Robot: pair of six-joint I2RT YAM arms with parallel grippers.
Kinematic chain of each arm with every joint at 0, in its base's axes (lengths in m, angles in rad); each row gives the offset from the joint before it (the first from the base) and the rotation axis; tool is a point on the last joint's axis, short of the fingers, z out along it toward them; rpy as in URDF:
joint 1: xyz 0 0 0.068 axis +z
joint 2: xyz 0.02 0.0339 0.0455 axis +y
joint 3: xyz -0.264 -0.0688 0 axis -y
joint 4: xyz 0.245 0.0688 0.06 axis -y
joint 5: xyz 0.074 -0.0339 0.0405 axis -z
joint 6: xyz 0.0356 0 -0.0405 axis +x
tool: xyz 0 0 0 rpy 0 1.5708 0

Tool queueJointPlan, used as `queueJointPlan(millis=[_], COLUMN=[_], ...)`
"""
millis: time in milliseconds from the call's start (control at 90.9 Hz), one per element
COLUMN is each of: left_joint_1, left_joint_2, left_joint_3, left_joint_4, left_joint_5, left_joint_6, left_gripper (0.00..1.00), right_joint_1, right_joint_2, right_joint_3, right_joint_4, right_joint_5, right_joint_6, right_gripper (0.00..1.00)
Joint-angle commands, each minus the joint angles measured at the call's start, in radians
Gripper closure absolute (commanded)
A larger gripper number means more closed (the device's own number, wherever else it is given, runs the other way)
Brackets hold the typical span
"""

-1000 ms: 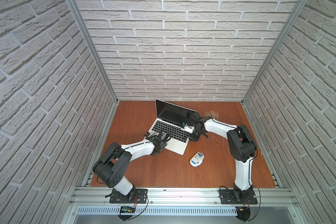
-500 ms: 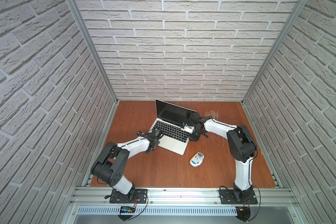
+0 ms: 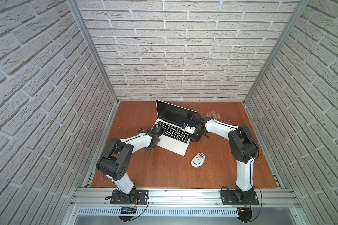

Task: Remove the wireless mouse receiver from the laptop
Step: Take out the USB plug from the USB port.

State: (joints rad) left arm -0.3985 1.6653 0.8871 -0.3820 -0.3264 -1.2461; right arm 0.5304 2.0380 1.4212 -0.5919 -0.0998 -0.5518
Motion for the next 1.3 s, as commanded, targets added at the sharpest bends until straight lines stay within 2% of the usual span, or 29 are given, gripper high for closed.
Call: queueJointPlan(millis=[0, 836, 1287], left_joint_1=[0.007, 0.009, 0.008], left_joint_2=[0.075, 0.08, 0.113], left_joint_3=[-0.031, -0.055, -0.069], left_joint_4=[-0.075, -0.077, -0.042], left_joint_5=[0.057, 0.059, 0.076], left_joint_6=[0.019, 0.03, 0.035], left_gripper=[0.43, 0.46, 0.46], right_joint_1=[0.026, 0.029, 0.036], right_joint_2=[0.048, 0.04, 0.057], right_joint_3=[-0.003, 0.0, 0.012], right_joint_4=[-0.027, -0.019, -0.009], right_joint_5=[0.005, 0.011, 0.038], right_joint_6=[-0.007, -0.008, -0.012], right_gripper=[0.54, 0.55, 0.6])
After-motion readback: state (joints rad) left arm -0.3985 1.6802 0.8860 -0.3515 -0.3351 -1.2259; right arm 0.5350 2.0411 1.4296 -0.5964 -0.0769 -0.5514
